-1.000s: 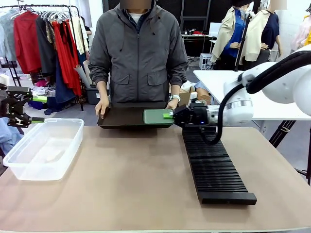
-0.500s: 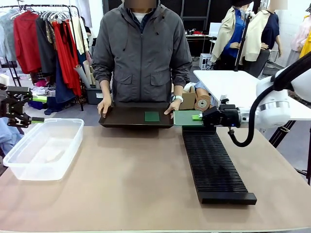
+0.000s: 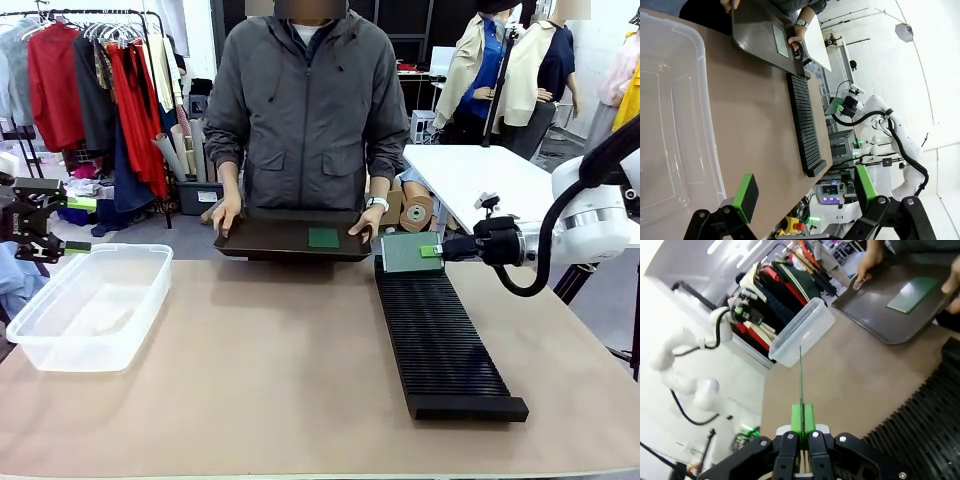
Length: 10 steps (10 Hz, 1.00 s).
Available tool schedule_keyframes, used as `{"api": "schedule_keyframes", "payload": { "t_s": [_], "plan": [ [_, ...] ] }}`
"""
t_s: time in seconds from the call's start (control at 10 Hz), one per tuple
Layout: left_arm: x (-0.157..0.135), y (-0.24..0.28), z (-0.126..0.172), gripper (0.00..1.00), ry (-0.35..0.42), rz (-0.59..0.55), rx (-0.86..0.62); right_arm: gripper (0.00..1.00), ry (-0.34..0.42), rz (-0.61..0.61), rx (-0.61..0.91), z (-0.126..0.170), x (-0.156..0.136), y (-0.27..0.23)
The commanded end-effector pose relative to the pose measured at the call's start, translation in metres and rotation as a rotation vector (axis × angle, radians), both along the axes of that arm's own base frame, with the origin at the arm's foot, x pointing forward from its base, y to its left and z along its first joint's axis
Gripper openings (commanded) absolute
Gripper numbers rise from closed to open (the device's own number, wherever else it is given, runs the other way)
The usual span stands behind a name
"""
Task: Sort PCBs into racks and boxes based on the side picked up.
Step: If the short side of the Blank PCB is picked up, insert it into the PCB Rack ; if the long side is picked up, place it in the Organizing box.
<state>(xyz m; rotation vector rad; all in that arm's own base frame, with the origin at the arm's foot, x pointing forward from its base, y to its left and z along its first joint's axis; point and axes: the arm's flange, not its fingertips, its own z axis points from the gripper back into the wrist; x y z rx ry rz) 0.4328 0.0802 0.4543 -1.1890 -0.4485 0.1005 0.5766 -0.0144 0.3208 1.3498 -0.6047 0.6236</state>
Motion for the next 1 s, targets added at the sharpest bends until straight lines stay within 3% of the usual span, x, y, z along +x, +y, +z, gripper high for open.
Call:
{"api": "schedule_keyframes", "payload": {
  "t_s": [0.0, 0.4, 0.9],
  "plan": [
    [0.0, 0.0, 0.001, 1.0, -0.002, -0.006, -0.007, 0.0, -0.141, 0.046, -0.013, -0.009, 0.004, -0.011],
    [0.0, 0.0, 0.001, 1.0, -0.002, -0.006, -0.007, 0.0, -0.336, 0.024, 0.076, -0.017, 0.013, -0.037],
    [0.0, 0.0, 0.001, 1.0, -0.002, -0.006, -0.007, 0.0, -0.425, 0.034, 0.12, -0.04, 0.023, -0.057]
  ]
}}
